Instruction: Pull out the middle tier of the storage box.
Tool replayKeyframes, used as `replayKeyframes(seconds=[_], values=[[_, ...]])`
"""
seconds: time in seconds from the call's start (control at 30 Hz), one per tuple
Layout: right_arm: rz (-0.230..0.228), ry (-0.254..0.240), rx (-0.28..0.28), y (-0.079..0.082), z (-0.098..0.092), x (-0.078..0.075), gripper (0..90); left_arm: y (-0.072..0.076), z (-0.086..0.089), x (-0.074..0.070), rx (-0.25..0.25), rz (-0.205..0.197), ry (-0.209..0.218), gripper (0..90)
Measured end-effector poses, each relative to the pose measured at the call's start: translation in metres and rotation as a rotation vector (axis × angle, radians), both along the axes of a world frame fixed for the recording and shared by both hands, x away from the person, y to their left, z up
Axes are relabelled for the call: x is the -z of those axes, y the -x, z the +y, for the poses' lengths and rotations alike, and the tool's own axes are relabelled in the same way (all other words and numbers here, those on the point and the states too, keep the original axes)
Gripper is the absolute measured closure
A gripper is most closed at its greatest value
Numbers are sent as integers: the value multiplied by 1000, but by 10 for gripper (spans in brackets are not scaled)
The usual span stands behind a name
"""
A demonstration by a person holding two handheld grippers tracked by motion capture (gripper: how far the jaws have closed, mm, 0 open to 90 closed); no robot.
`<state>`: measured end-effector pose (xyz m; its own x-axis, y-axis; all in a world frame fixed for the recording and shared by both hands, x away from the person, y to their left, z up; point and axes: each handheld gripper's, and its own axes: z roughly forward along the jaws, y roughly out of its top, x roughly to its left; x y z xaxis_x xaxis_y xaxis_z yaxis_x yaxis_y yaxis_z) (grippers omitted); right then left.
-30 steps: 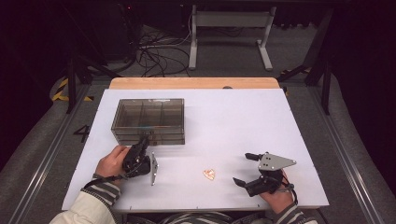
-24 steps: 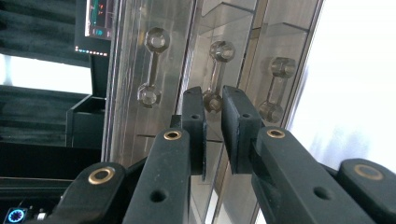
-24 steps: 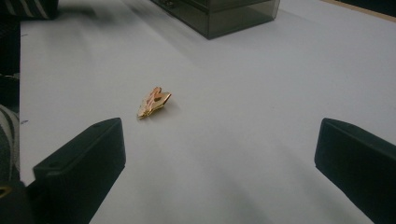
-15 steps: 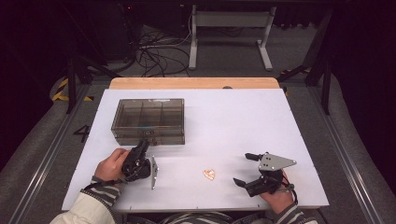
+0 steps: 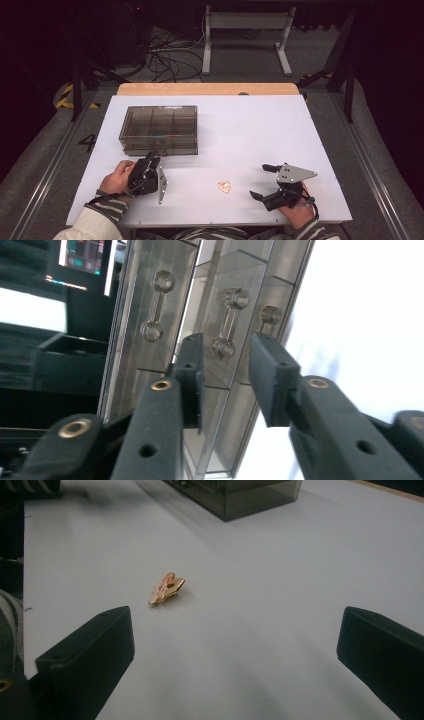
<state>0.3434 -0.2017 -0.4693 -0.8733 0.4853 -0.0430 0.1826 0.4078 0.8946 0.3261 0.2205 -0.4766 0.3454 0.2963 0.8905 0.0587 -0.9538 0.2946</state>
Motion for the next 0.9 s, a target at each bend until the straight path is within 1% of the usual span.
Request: replayKeyframes(seconds=[0.03,0.1,0.17,0.2,0.27,0.33,0.37,0.47,0.5,0.57,0.63,0.67,0.73,0.77,0.8,0.9], values=[[0,-1,0,0,0,0,23,0,1,-1,17,9,25,631],[6,0,1,0,0,0,24,1,2,-4,32,29,55,583],[6,0,2,0,0,0,24,2,3,-7,39,52,89,590],[6,0,2,0,0,0,24,3,3,-10,43,68,115,612],[6,0,2,0,0,0,24,4,4,-14,61,92,172,615],[7,1,2,0,0,0,24,5,5,-21,87,134,231,619],[7,1,2,0,0,0,24,5,6,-23,98,148,258,621],[8,0,2,0,0,0,24,7,7,-29,116,163,292,611],[8,0,2,0,0,0,24,7,8,-30,121,165,312,604],[9,-2,4,0,0,0,24,7,12,-35,141,196,389,601],[9,-2,5,0,0,0,24,6,16,-40,160,216,449,598],[9,-2,5,0,0,0,24,6,18,-41,166,224,473,590],[9,-2,5,0,0,0,23,4,21,-45,178,267,524,588],[10,-4,5,0,0,0,24,3,22,-46,181,276,548,583],[10,-4,5,0,0,0,24,2,23,-46,180,287,565,577],[8,-2,3,0,0,0,23,2,25,-48,188,298,583,568]])
